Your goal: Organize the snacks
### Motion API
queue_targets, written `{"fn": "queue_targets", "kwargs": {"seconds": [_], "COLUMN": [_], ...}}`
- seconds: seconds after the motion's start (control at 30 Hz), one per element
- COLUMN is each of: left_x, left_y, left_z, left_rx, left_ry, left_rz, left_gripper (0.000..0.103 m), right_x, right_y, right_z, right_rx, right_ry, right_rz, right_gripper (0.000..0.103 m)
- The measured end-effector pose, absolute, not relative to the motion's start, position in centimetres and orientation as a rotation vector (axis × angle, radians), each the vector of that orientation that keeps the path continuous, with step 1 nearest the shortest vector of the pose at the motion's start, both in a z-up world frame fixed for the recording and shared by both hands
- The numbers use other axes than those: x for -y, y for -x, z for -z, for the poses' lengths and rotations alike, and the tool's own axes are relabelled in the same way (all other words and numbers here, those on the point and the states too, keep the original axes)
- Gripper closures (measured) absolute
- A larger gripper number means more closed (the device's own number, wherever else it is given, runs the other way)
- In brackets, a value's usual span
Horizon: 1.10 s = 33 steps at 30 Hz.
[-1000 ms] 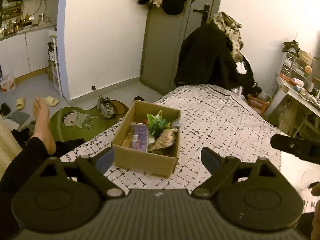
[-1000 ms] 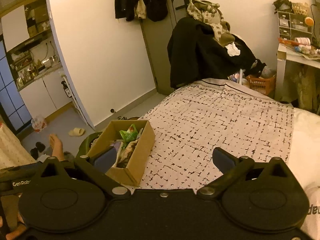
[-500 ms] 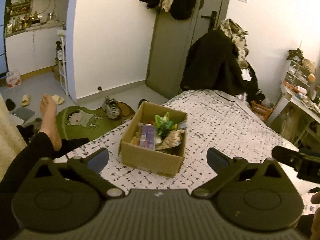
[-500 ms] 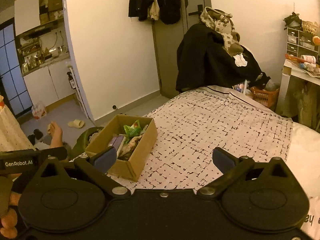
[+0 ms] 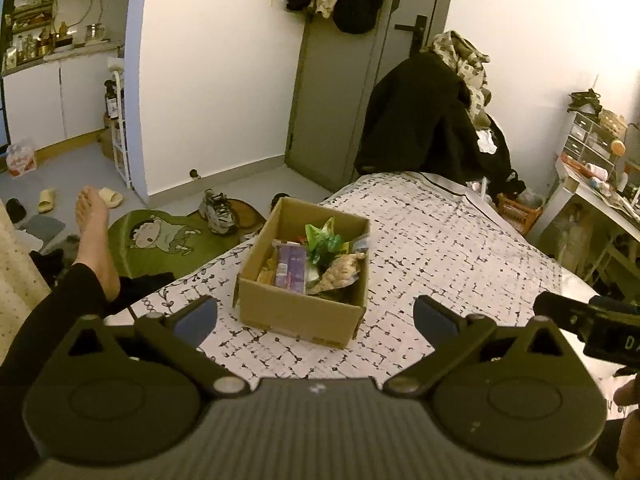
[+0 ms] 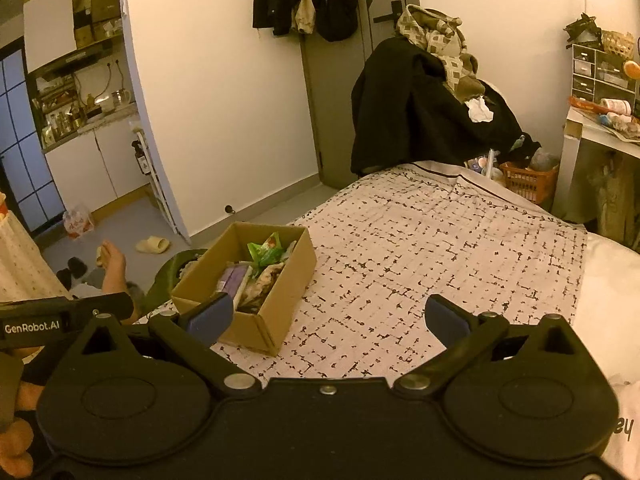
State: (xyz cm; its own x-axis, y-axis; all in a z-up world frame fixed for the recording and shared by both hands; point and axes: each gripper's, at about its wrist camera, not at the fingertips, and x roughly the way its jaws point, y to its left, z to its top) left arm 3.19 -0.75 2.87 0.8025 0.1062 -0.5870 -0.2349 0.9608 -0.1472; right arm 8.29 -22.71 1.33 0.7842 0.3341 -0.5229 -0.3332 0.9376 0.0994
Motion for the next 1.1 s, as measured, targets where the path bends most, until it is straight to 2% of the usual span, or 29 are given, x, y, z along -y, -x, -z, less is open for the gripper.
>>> {"fn": "queue_targets", "kwargs": {"seconds": [1.1], "left_x": [1.0], "left_y": [-3.57], "left_z": [-2.56], "left_rx": [-0.629], "left_ry": [0.22], "left_rz": [-0.186], "left_gripper": [0.0], "right_x": [23.15], "right_y": [-8.54], "right_z": [-1.24], "right_rx": [-0.571], "right_ry": [-0.007], "right_rz": [-0.35], "right_gripper": [0.0]}}
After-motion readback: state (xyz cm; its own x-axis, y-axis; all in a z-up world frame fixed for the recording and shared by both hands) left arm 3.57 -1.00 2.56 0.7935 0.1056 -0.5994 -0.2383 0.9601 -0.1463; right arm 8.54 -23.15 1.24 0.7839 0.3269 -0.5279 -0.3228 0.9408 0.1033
